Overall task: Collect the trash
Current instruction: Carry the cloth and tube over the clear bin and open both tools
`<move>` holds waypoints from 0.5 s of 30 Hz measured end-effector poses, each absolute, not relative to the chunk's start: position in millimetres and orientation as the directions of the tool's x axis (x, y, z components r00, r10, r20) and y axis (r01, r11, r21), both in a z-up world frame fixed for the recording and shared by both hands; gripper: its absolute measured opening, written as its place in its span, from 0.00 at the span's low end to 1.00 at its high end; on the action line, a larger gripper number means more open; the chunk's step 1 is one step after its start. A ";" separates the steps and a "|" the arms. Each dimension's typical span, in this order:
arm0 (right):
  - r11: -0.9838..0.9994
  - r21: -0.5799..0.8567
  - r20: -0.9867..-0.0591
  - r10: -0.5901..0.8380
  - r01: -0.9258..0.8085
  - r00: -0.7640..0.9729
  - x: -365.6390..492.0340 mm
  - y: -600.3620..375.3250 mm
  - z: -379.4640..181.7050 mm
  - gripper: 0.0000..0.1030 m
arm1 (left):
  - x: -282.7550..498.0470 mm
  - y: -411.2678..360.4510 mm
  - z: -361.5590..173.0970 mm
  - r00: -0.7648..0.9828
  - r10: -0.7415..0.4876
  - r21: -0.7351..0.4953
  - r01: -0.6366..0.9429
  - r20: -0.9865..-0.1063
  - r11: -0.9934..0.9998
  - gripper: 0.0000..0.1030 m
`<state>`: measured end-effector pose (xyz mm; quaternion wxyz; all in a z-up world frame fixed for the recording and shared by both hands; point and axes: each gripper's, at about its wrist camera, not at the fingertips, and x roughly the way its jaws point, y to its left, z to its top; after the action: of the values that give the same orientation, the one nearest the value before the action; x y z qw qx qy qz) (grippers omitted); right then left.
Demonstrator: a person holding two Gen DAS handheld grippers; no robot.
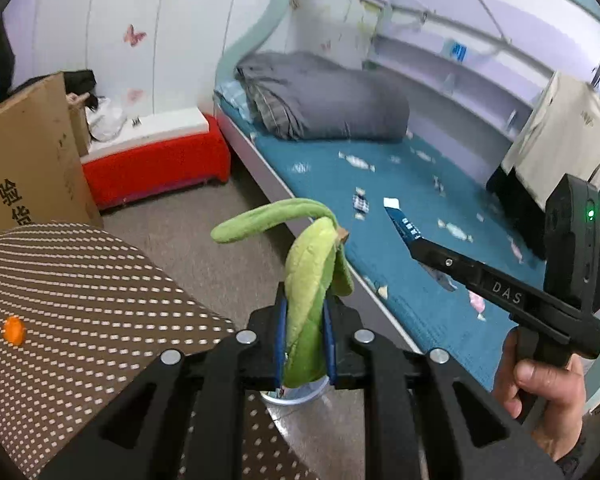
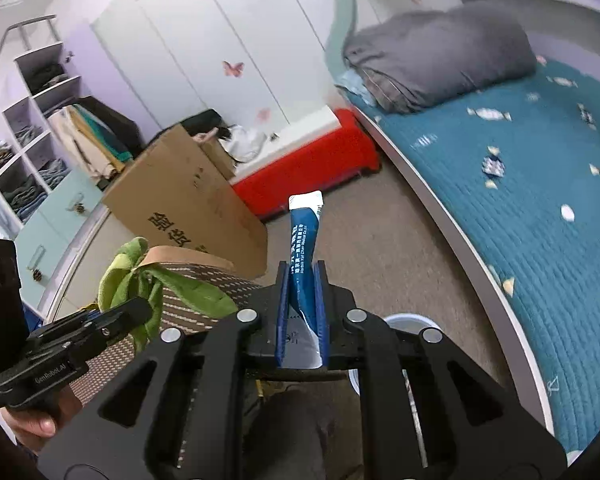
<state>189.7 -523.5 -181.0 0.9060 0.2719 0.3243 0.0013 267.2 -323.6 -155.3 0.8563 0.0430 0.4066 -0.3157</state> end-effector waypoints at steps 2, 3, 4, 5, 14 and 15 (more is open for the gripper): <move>0.842 0.504 -0.602 0.180 0.195 0.778 194.7 -529.1 -194.1 0.12 | 274.2 -334.8 -169.1 0.451 -0.490 -0.172 0.579 -0.746 0.797 0.14; 0.838 0.506 -0.608 0.181 0.202 0.773 197.7 -531.8 -199.4 0.12 | 277.4 -340.1 -175.9 0.441 -0.481 -0.168 0.581 -0.758 0.796 0.14; 0.834 0.510 -0.617 0.183 0.212 0.765 200.3 -534.4 -207.3 0.12 | 280.3 -344.1 -181.7 0.430 -0.475 -0.166 0.582 -0.768 0.796 0.14; 0.831 0.512 -0.622 0.185 0.217 0.760 202.4 -536.3 -212.3 0.12 | 284.4 -349.6 -189.4 0.416 -0.466 -0.166 0.581 -0.781 0.797 0.14; 0.799 0.539 -0.664 0.209 0.267 0.718 225.3 -546.2 -259.3 0.15 | 311.3 -386.1 -232.0 0.338 -0.391 -0.122 0.603 -0.856 0.788 0.20; 0.795 0.542 -0.669 0.212 0.273 0.712 228.0 -547.2 -264.8 0.15 | 315.3 -389.9 -236.0 0.336 -0.377 -0.110 0.604 -0.863 0.789 0.26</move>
<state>228.0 -547.2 -264.8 0.8681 0.3199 0.3792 -0.0174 315.3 -389.9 -236.0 0.8090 0.1159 0.4900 -0.3033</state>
